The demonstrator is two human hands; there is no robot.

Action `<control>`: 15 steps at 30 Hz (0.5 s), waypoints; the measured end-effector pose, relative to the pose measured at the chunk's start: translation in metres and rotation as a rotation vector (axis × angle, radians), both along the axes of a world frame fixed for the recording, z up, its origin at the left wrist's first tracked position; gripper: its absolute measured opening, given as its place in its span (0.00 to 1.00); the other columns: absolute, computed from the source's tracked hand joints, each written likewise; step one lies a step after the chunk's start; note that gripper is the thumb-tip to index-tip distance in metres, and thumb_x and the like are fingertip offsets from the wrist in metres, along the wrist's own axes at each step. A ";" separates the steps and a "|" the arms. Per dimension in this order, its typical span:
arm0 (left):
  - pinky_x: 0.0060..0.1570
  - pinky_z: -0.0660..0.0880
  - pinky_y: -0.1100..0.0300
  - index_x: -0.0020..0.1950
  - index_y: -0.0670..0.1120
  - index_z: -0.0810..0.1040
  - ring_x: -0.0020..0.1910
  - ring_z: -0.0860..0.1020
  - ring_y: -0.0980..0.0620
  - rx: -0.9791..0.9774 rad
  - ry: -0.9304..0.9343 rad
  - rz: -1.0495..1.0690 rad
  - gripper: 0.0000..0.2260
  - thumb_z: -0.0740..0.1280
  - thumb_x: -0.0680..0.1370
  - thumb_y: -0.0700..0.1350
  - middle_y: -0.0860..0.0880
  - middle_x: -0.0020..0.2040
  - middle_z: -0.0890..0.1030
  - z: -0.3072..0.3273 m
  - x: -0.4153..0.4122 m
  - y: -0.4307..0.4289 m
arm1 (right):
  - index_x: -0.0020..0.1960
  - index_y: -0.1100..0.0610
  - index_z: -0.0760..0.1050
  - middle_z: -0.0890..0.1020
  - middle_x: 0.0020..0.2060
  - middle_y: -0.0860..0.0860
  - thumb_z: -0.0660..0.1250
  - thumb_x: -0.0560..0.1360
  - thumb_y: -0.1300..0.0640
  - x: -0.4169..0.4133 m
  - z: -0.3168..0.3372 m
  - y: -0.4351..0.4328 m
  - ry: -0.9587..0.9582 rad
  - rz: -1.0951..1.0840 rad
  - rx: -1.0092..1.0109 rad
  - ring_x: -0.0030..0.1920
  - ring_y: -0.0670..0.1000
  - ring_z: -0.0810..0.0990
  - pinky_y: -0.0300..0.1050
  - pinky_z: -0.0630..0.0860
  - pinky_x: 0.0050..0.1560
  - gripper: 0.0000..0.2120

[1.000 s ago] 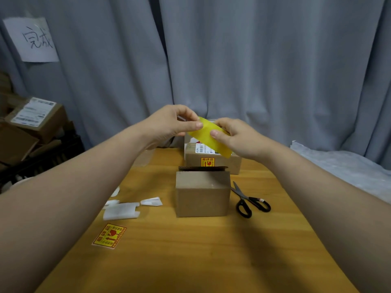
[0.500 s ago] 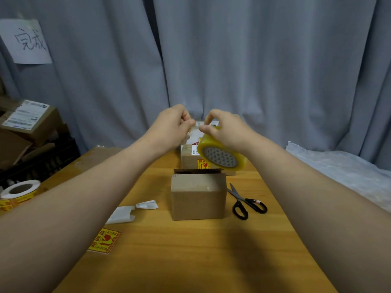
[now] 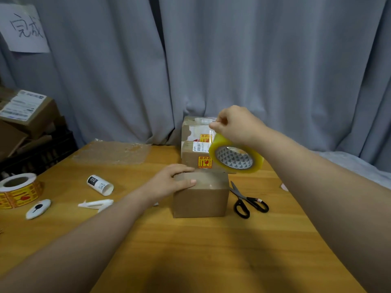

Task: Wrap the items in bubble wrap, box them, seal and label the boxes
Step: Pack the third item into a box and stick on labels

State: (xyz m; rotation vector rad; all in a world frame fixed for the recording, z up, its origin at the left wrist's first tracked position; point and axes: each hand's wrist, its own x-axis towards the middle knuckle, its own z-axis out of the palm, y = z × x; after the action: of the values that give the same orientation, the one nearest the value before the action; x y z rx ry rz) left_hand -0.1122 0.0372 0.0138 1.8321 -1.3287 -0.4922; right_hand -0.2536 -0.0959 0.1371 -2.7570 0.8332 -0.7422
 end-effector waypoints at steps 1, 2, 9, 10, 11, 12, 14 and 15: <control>0.56 0.65 0.75 0.61 0.51 0.78 0.56 0.70 0.65 -0.071 0.062 0.043 0.15 0.70 0.75 0.48 0.54 0.63 0.72 -0.007 -0.001 -0.003 | 0.44 0.57 0.79 0.80 0.38 0.51 0.64 0.77 0.46 0.002 0.002 0.000 0.022 0.008 0.000 0.43 0.55 0.78 0.47 0.74 0.42 0.15; 0.56 0.66 0.76 0.59 0.50 0.80 0.55 0.71 0.65 -0.126 0.114 0.075 0.13 0.70 0.75 0.47 0.53 0.62 0.73 -0.013 -0.002 -0.006 | 0.42 0.56 0.78 0.79 0.38 0.51 0.65 0.77 0.46 0.005 0.004 0.001 0.050 0.018 0.001 0.43 0.55 0.78 0.47 0.75 0.43 0.14; 0.44 0.65 0.81 0.49 0.41 0.81 0.50 0.73 0.59 -0.244 0.227 0.215 0.07 0.72 0.73 0.41 0.47 0.56 0.73 -0.025 -0.006 -0.025 | 0.40 0.60 0.78 0.79 0.37 0.54 0.67 0.75 0.45 0.035 -0.002 0.010 0.326 0.079 -0.043 0.41 0.55 0.78 0.47 0.73 0.41 0.17; 0.44 0.66 0.81 0.48 0.41 0.81 0.50 0.73 0.58 -0.250 0.224 0.221 0.06 0.72 0.73 0.40 0.47 0.55 0.73 -0.025 -0.007 -0.026 | 0.39 0.60 0.76 0.78 0.35 0.53 0.67 0.76 0.46 0.040 -0.004 0.013 0.364 0.089 -0.065 0.39 0.55 0.76 0.45 0.71 0.39 0.17; 0.44 0.66 0.81 0.47 0.42 0.81 0.50 0.74 0.57 -0.257 0.232 0.218 0.05 0.72 0.73 0.40 0.46 0.55 0.74 -0.025 -0.007 -0.026 | 0.36 0.59 0.74 0.75 0.33 0.52 0.67 0.76 0.47 0.046 -0.006 0.016 0.405 0.099 -0.087 0.37 0.54 0.74 0.44 0.69 0.37 0.17; 0.46 0.67 0.79 0.45 0.43 0.81 0.50 0.75 0.56 -0.263 0.251 0.204 0.04 0.72 0.72 0.40 0.45 0.55 0.75 -0.025 -0.007 -0.025 | 0.34 0.58 0.71 0.72 0.31 0.51 0.66 0.76 0.48 0.052 -0.008 0.020 0.447 0.101 -0.109 0.34 0.52 0.72 0.43 0.67 0.34 0.18; 0.49 0.69 0.76 0.46 0.48 0.81 0.52 0.76 0.58 -0.244 0.303 0.129 0.05 0.72 0.73 0.40 0.47 0.58 0.76 -0.022 -0.002 -0.018 | 0.32 0.56 0.67 0.70 0.30 0.50 0.67 0.76 0.48 0.065 -0.010 0.025 0.523 0.098 -0.159 0.32 0.50 0.69 0.43 0.65 0.31 0.18; 0.51 0.69 0.75 0.48 0.50 0.82 0.55 0.75 0.60 -0.204 0.355 0.080 0.06 0.71 0.73 0.41 0.51 0.60 0.76 -0.022 0.001 -0.014 | 0.33 0.55 0.68 0.70 0.30 0.50 0.68 0.75 0.48 0.071 -0.011 0.026 0.555 0.101 -0.175 0.33 0.50 0.70 0.43 0.67 0.32 0.17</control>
State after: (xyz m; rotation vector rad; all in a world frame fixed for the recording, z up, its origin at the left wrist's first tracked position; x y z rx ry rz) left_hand -0.1116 0.0236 -0.0082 1.5397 -1.0214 -0.5856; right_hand -0.1824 -0.0694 0.1266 -3.1862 0.7282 -0.0172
